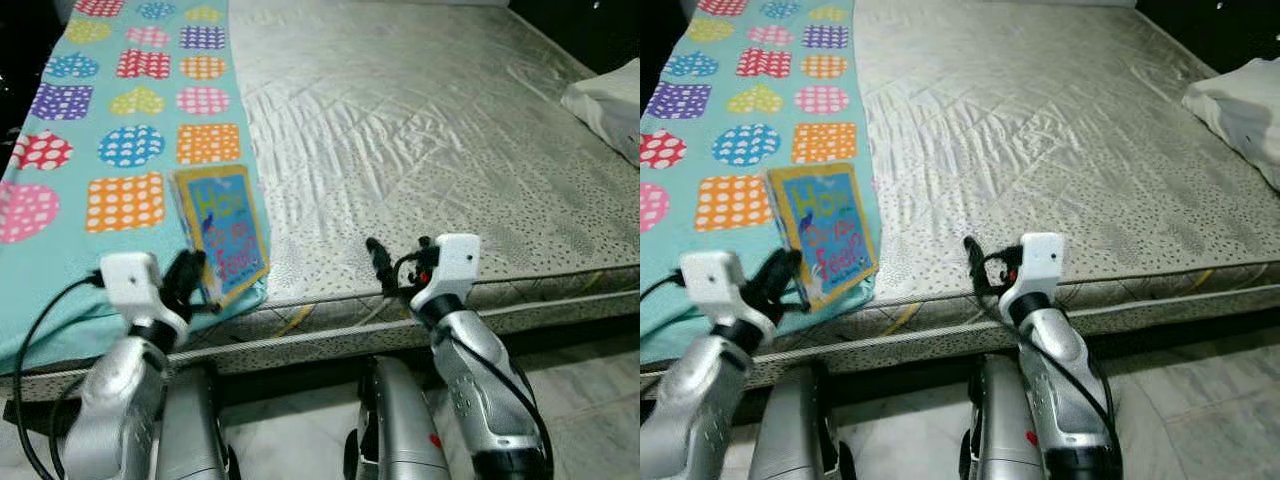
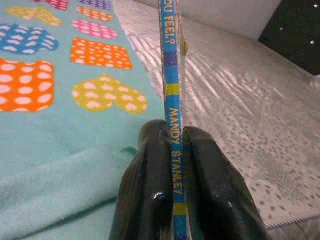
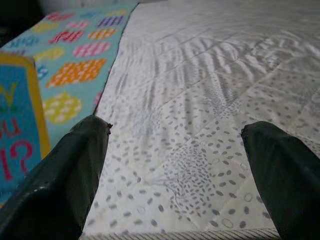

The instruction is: Clean up the room

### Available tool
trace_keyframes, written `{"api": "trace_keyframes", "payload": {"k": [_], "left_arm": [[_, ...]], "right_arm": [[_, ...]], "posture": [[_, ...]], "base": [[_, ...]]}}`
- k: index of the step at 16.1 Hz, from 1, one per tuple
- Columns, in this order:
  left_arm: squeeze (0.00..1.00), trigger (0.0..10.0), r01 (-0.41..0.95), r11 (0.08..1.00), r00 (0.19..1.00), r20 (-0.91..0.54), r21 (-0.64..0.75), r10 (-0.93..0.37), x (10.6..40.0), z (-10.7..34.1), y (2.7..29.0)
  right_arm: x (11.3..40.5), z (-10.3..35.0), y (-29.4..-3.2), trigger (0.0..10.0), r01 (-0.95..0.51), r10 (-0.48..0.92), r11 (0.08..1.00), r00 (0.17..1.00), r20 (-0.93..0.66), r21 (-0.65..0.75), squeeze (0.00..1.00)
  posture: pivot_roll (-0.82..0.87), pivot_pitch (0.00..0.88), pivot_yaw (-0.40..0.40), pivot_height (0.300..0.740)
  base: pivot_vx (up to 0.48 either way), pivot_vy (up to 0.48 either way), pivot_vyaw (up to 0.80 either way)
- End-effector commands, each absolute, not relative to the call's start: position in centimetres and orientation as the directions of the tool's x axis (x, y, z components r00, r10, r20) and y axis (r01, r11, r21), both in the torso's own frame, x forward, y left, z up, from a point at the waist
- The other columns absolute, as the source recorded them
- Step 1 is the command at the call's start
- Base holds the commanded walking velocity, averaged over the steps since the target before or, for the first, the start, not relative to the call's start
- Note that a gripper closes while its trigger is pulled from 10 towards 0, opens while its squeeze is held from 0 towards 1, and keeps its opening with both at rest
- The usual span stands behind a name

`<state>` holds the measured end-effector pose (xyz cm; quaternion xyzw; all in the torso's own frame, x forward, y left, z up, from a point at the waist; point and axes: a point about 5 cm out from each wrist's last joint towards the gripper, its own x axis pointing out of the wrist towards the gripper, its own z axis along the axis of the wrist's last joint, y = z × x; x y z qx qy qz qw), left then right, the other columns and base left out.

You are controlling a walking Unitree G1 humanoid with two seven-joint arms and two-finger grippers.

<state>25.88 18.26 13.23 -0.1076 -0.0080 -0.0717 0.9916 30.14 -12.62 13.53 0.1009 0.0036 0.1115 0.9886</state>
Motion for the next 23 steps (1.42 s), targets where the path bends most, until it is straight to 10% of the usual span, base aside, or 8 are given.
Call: {"api": "trace_keyframes", "payload": {"k": [1,23], "left_arm": [[0.0,0.0,0.152,0.971,0.988,0.055,-0.187,-0.144,25.6,14.0,17.8],[0.0,0.0,0.193,0.957,0.981,0.041,-0.215,-0.189,26.3,14.0,16.1]], "right_arm": [[30.3,13.6,-13.3,10.0,-0.181,0.183,0.958,0.983,0.011,0.224,0.0],[31.8,14.5,-14.6,10.0,-0.13,0.121,0.962,0.991,0.053,0.238,0.0]], "posture": [[0.01,0.063,-0.064,0.516],[0.0,0.045,-0.037,0.664]], "base": [[0.0,0.0,0.0],[0.0,0.0,-0.39]]}}
